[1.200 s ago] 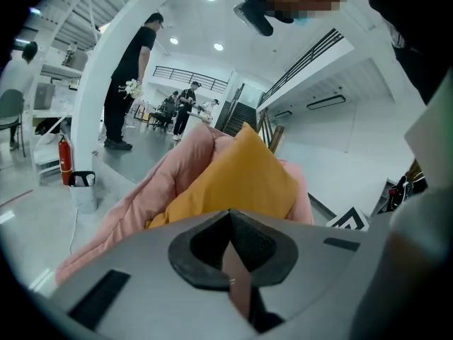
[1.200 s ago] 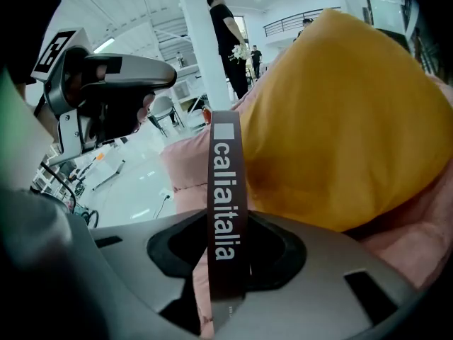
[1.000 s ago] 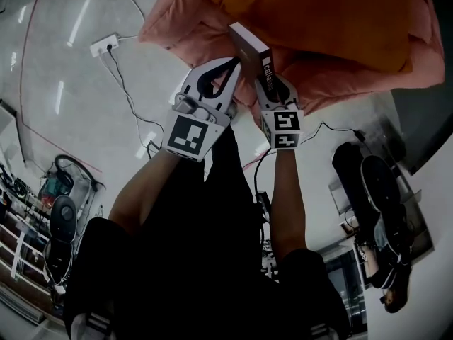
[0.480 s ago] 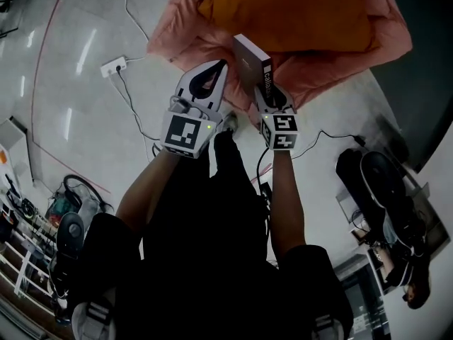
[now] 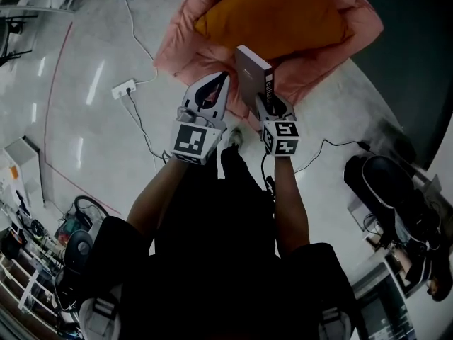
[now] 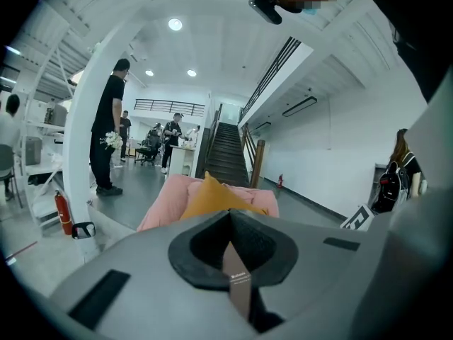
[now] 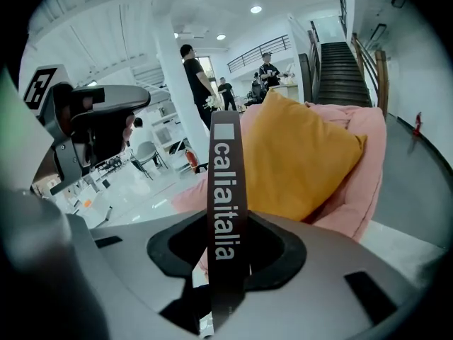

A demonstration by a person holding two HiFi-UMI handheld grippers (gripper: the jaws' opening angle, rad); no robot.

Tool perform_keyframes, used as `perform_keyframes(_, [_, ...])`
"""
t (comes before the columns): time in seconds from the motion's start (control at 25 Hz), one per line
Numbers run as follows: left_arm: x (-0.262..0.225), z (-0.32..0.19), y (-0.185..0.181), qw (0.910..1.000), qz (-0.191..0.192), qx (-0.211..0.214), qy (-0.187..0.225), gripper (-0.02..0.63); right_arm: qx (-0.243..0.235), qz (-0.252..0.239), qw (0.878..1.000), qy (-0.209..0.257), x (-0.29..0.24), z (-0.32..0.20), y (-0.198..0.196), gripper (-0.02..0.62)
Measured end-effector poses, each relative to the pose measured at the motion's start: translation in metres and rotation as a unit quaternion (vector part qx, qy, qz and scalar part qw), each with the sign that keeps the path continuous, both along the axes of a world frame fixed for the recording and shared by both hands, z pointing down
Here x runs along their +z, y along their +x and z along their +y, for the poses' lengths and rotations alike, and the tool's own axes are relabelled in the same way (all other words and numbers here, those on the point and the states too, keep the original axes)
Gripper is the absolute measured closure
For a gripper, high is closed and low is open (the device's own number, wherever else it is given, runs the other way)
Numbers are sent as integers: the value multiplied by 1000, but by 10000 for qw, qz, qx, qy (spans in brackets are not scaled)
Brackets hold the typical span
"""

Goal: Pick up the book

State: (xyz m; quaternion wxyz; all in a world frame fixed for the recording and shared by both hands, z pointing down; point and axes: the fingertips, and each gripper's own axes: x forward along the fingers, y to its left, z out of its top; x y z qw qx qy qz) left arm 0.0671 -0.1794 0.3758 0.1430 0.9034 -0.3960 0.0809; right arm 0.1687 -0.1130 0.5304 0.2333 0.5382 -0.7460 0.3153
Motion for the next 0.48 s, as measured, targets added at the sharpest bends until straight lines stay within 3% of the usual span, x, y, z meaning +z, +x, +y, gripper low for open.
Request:
perform_keyframes(0.28, [-36,36,2,9995,-32,-191,230,598,8,102,9988,487,-45,30,7,451])
perform_keyframes(0.48, [-77,77,3,9989,185,-268,347,598,21,171,9954,944,-93,62,7,451])
